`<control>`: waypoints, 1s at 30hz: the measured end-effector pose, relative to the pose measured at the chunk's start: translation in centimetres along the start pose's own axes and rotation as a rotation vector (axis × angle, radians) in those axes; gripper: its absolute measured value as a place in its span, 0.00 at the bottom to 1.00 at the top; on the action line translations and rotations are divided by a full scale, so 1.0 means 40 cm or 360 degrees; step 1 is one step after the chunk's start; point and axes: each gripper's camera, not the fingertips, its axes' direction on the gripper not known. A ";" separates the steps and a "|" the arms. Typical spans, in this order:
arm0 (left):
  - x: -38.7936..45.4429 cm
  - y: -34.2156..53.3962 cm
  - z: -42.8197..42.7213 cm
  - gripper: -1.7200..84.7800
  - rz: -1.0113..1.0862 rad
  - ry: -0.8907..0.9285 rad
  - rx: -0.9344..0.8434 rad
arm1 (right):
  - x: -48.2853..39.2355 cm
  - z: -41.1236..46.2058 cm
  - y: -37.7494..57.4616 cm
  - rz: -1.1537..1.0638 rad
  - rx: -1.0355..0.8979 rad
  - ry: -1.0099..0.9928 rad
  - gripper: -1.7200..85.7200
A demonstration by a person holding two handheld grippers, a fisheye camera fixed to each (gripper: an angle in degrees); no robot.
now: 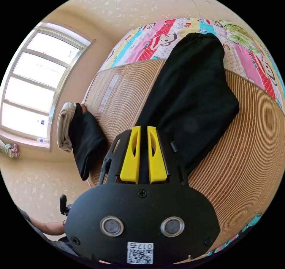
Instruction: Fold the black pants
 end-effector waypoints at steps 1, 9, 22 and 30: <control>-0.009 -0.008 0.000 0.02 0.0029 0.0012 -0.0038 | 0.016 0.016 0.086 0.0028 -0.0093 -0.0032 0.08; 0.000 -0.050 -0.056 0.03 0.0315 -0.0106 -0.0272 | 0.105 0.076 0.609 0.0561 -0.0521 -0.0172 0.16; 0.021 -0.154 -0.169 0.02 0.0850 -0.0204 -0.0669 | 0.085 0.053 0.765 0.1021 -0.0159 -0.0766 0.04; -0.095 -0.178 -0.269 0.03 0.0683 0.0193 -0.0550 | 0.102 0.113 0.753 0.0938 -0.0243 -0.0554 0.04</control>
